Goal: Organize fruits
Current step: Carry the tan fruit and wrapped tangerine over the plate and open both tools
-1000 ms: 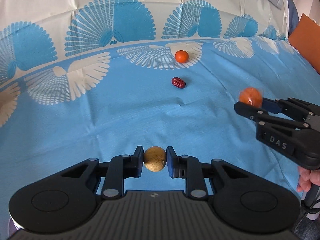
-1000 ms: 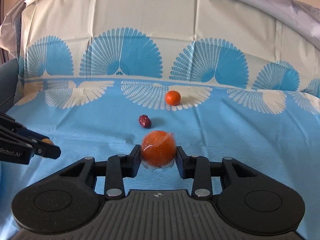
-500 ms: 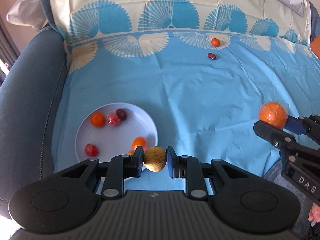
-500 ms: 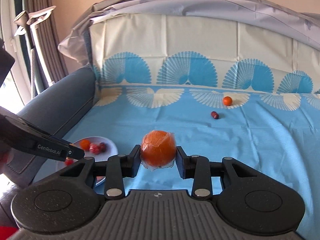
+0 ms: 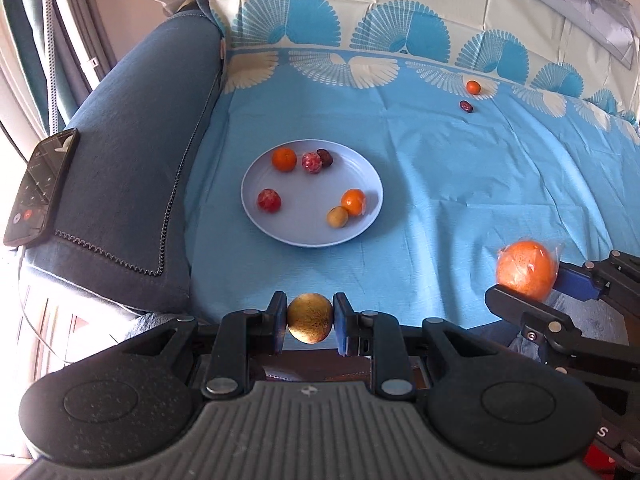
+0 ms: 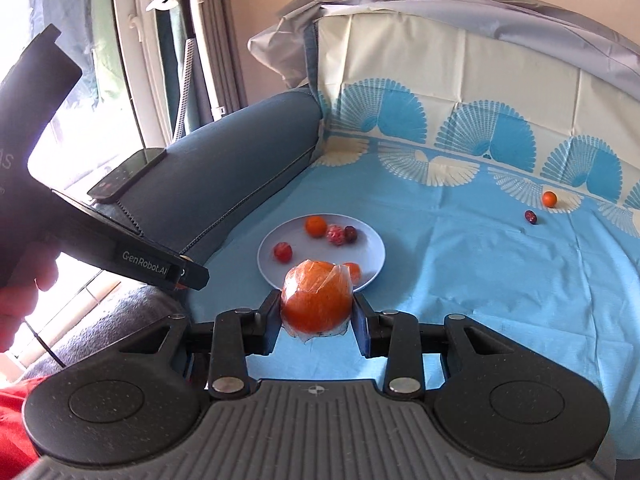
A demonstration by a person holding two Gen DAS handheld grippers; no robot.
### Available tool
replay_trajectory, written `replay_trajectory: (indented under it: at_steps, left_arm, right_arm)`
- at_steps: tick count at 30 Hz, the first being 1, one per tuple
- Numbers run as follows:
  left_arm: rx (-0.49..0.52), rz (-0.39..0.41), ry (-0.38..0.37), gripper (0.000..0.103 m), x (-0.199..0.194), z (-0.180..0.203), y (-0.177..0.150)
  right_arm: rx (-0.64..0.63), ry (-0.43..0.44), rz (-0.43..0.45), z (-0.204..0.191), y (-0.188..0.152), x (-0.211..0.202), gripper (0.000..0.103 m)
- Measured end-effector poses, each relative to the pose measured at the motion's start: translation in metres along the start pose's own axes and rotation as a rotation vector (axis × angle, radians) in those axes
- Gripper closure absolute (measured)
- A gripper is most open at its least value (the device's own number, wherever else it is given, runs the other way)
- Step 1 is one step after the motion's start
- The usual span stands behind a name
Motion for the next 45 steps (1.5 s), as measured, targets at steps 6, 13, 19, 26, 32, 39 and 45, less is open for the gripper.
replay_trajectory:
  at_steps: [6, 13, 19, 26, 32, 39, 45]
  left_arm:
    - [-0.018, 0.024, -0.008, 0.076, -0.011, -0.008, -0.006]
    - [-0.022, 0.035, -0.022, 0.076, -0.012, -0.007, -0.004]
    - [-0.024, 0.029, -0.026, 0.077, -0.009, -0.009, -0.003]
    - [-0.029, 0.010, -0.028, 0.076, -0.002, -0.010, -0.005]
    - [-0.045, -0.009, -0.035, 0.076, 0.007, -0.014, -0.002]
    - [-0.083, -0.034, -0.014, 0.076, 0.029, -0.033, 0.014]
    - [-0.104, -0.046, -0.003, 0.076, 0.055, -0.044, 0.040]
  right_arm:
    - [-0.041, -0.011, 0.003, -0.012, 0.002, -0.006, 0.065]
    - [-0.061, -0.023, 0.003, -0.016, 0.002, -0.008, 0.065]
    - [-0.064, -0.026, -0.007, -0.016, 0.002, -0.005, 0.065]
    - [-0.060, -0.025, -0.021, -0.015, 0.001, -0.001, 0.065]
    - [-0.059, -0.026, -0.042, -0.015, 0.000, 0.009, 0.065]
    - [-0.052, -0.029, -0.098, -0.009, -0.004, 0.033, 0.065]
    - [-0.033, -0.023, -0.133, -0.003, 0.003, 0.069, 0.065]
Point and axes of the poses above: each gripper's, at about its wrist camera, not at the fingertips, and x roughly the way its jaws point, z to its right, y to its top, the point moved 8 cm from there along x, roughly the way its jaws point, and after that the axes turned 2 degrees about -y, right-handed, at the moved point
